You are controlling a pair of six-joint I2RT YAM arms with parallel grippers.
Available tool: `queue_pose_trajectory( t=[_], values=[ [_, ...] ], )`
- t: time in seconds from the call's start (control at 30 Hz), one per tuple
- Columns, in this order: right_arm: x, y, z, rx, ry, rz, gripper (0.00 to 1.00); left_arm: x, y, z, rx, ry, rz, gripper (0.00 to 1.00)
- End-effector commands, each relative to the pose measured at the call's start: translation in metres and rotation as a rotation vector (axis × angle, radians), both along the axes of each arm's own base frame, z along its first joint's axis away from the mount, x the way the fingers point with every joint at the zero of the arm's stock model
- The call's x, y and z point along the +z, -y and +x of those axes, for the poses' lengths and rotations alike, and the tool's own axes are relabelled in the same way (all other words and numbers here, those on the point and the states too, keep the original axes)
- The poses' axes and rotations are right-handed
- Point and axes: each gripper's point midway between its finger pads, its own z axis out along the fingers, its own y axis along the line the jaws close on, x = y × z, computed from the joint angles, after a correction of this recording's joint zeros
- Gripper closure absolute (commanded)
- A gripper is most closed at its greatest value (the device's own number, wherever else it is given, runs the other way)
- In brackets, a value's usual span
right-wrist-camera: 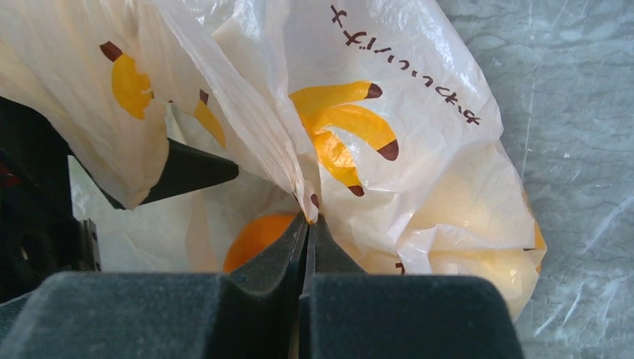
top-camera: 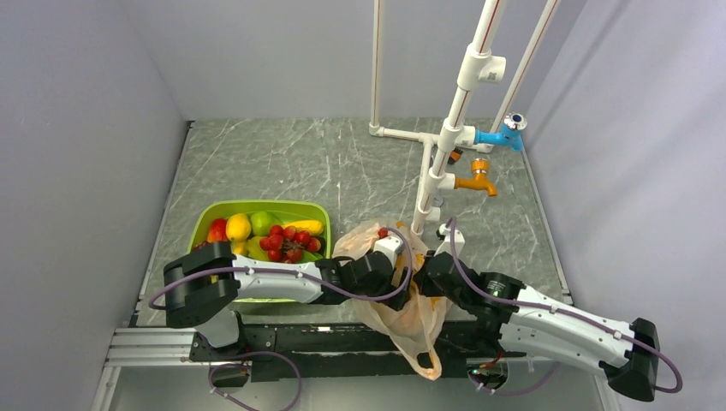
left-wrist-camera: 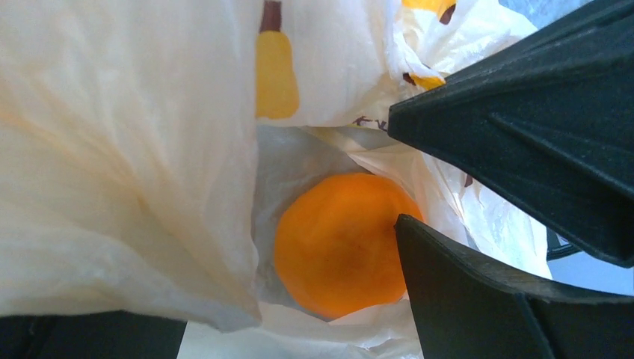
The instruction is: Take the fake fruits out of the plastic bag
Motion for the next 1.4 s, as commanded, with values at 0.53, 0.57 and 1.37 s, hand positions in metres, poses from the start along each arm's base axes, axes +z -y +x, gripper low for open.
queue_pose_trajectory(
  t=[0.53,0.57,1.37],
  values=[
    [0.023,0.004,0.022,-0.104,0.115,0.060,1.00,-0.050,-0.037,0.027,0.134,-0.044,0.171,0.07],
    [0.027,0.002,0.025,-0.102,0.131,0.060,1.00,-0.050,-0.039,0.034,0.138,-0.038,0.167,0.07],
    [0.023,-0.034,0.061,-0.005,0.285,-0.031,1.00,0.084,-0.042,0.114,0.088,0.155,-0.040,0.83]
  ],
)
